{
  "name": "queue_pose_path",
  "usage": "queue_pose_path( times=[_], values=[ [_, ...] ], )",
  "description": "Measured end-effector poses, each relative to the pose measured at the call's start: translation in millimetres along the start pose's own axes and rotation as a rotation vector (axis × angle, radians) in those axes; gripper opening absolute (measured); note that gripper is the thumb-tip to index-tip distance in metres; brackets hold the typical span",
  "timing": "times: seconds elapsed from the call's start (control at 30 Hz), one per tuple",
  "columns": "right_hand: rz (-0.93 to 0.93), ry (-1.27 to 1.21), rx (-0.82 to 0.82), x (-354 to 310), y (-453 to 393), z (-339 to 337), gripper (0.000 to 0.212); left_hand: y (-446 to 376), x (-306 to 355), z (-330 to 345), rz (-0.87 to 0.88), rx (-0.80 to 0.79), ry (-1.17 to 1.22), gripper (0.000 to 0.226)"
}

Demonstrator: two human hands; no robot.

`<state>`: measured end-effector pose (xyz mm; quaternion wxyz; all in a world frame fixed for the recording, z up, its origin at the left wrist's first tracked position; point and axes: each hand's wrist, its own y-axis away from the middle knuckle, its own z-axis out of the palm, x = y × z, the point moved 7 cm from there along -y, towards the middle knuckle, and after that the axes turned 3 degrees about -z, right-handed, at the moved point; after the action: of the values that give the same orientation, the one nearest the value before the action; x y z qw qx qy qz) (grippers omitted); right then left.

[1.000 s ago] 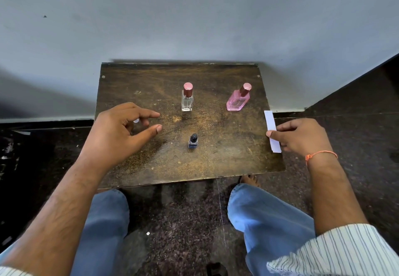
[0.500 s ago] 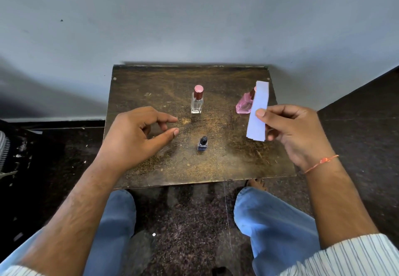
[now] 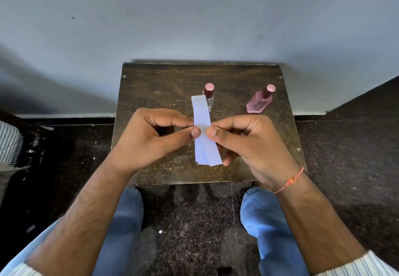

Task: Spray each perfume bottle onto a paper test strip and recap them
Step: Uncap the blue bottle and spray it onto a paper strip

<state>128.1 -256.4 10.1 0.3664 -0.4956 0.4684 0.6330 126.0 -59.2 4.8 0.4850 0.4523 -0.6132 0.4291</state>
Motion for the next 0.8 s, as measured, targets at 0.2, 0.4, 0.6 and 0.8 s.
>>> queue_pose_path(
  times=[0.2, 0.4, 0.6, 0.8],
  values=[
    [0.021, -0.049, 0.023, 2, -1, 2, 0.017, 1, -3, -4, -0.026, 0.011, 0.027, 0.009],
    [0.073, -0.131, -0.015, 3, -1, 4, 0.032, 1, -11, -12, -0.022, 0.047, -0.075, 0.011],
    [0.148, -0.165, -0.088, 9, 3, 9, 0.038, 3, -6, -18, 0.014, 0.124, -0.331, 0.009],
    [0.177, -0.188, -0.116, 8, 6, 17, 0.035, 4, 5, -12, 0.117, 0.096, -0.519, 0.006]
  ],
)
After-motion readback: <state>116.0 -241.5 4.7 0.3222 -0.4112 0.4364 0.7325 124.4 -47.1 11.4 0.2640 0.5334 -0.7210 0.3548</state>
